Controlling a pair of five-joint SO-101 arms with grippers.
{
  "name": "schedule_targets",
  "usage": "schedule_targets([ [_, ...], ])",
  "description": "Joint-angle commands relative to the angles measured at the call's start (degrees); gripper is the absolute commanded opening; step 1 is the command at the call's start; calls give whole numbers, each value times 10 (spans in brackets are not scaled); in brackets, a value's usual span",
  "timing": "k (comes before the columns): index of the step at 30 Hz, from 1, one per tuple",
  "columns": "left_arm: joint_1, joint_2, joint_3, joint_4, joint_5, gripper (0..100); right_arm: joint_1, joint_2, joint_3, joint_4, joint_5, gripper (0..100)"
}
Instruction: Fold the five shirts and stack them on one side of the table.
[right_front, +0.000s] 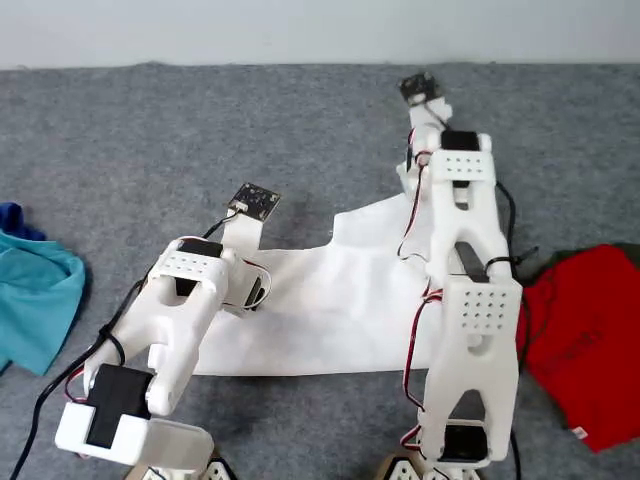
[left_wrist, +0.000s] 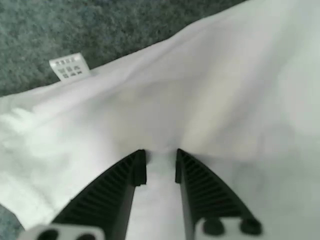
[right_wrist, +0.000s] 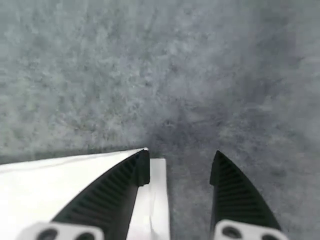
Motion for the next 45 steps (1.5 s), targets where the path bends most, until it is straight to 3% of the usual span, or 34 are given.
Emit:
schedule_targets([
  [1,-1,-10,1,-8,6,108,-6,7,-24,-7,-5,205],
  [6,-1,-10,1,-8,6,108,-6,21,-24,-8,-3,177],
  [10,-1,-10,1,-8,6,108,-5,23,-24,-12,-2,6],
  [17,-1,-10,1,-8,6,108,-3,14,-51,20,-2,10],
  [34,-1,-10,2,-8,6,108,-6,15,-249,300,-1,10],
  [45,-1,-10,2,-8,6,108,-7,13,-276,363,-1,10],
])
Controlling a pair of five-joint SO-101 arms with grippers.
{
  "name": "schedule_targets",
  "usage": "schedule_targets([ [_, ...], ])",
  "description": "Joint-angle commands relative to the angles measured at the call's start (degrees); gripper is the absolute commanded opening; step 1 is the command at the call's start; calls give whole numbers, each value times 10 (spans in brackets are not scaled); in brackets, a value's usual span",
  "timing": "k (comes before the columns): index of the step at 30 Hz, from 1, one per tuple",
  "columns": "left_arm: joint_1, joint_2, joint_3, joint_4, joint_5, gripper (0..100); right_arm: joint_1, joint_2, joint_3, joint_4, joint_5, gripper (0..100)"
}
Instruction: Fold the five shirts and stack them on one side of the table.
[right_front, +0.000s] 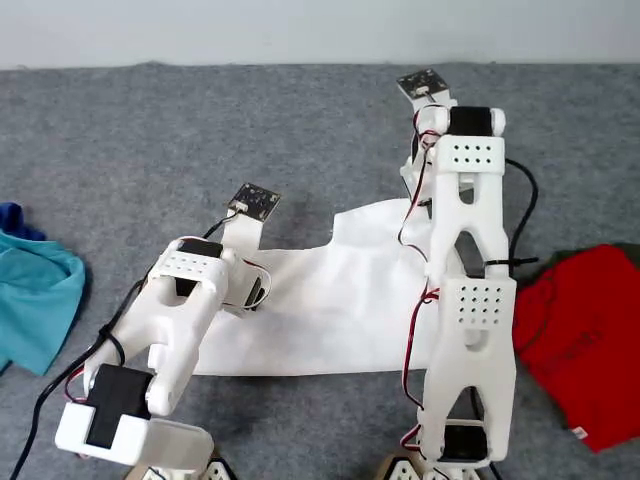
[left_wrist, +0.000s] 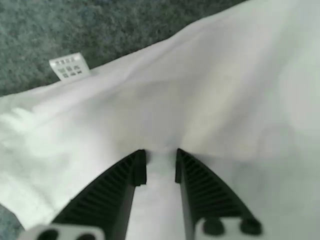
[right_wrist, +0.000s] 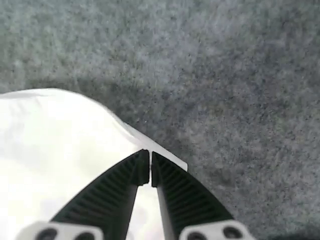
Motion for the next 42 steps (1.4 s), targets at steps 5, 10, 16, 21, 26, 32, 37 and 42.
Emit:
schedule_targets([
  [5,-1,-10,1,-7,5,108,-5,-20,-19,25,-4,10],
  [10,-1,-10,1,-7,5,108,-5,-7,-18,22,-5,10],
  [16,-1,-10,1,-7,5,108,-9,51,-22,-47,-6,12],
  [21,-1,-10,1,-7,5,108,-22,109,-24,-127,-10,113],
  [26,-1,-10,1,-7,5,108,-16,99,-79,-124,-47,195],
  [32,-1,-10,1,-7,5,108,-5,99,-137,-125,-47,196],
  [37,-1,-10,1,-7,5,108,-6,100,-136,-124,-47,197],
  [42,-1,-10,1,-7,5,108,-5,125,-137,-130,-47,197],
])
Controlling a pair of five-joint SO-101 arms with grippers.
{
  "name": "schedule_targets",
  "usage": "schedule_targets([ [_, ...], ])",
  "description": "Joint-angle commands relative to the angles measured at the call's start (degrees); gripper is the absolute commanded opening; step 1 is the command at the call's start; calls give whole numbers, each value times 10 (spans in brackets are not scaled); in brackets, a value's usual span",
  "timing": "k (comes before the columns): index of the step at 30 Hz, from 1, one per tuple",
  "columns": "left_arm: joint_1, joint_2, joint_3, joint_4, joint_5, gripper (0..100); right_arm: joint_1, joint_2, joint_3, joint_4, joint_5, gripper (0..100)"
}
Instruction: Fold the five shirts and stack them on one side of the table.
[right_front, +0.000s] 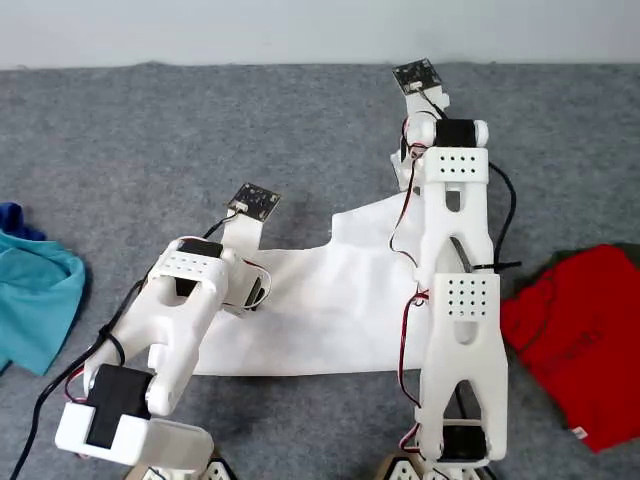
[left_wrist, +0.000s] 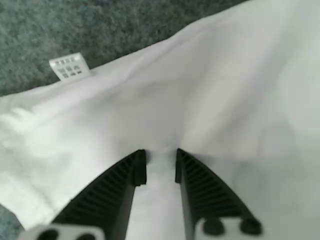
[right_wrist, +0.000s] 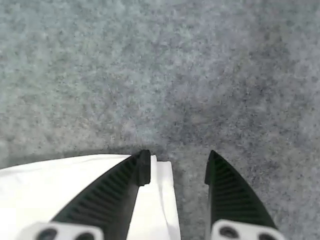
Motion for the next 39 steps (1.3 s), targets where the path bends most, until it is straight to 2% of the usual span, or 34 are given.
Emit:
schedule_targets([
  [1,-1,-10,1,-7,5,108,7,15,-24,-12,-7,197],
  [8,-1,-10,1,-7,5,108,20,51,-28,-36,-7,197],
  [13,-1,-10,1,-7,5,108,22,60,-22,-35,41,191],
  [15,-1,-10,1,-7,5,108,22,70,-27,-33,52,156],
  [19,-1,-10,1,-7,5,108,22,76,-27,-32,61,1],
  [21,-1,-10,1,-7,5,108,24,73,-29,-29,60,26],
  [23,-1,-10,1,-7,5,108,25,64,-29,-23,60,6],
  [33,-1,-10,1,-7,5,108,22,-51,-29,112,61,9],
  [39,-1,-10,1,-7,5,108,21,-71,-27,140,61,9],
])
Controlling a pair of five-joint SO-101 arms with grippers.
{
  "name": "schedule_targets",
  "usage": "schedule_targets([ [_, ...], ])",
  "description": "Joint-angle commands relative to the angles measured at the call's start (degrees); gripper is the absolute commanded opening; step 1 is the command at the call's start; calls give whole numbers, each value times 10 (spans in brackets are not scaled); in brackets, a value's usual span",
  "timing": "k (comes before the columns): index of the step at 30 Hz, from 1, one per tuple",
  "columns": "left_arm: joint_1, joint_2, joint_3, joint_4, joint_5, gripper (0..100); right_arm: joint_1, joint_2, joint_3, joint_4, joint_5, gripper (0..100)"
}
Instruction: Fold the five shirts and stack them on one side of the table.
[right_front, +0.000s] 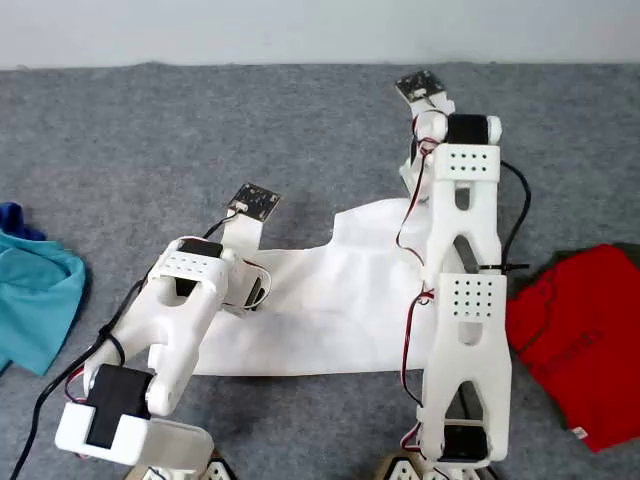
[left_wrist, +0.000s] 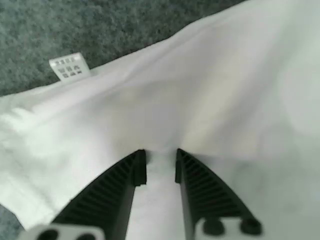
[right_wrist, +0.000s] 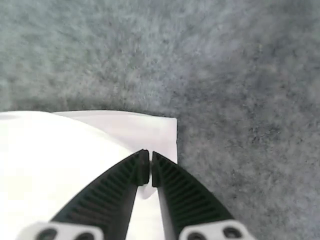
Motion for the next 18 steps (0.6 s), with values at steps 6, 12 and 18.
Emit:
schedule_targets([
  [6,-1,-10,1,-7,5,108,9,-44,-5,0,4,17],
  [12,-1,-10,1,-7,5,108,10,-19,-5,-49,-28,198],
  [18,-1,-10,1,-7,5,108,12,24,-6,-44,-38,228],
])
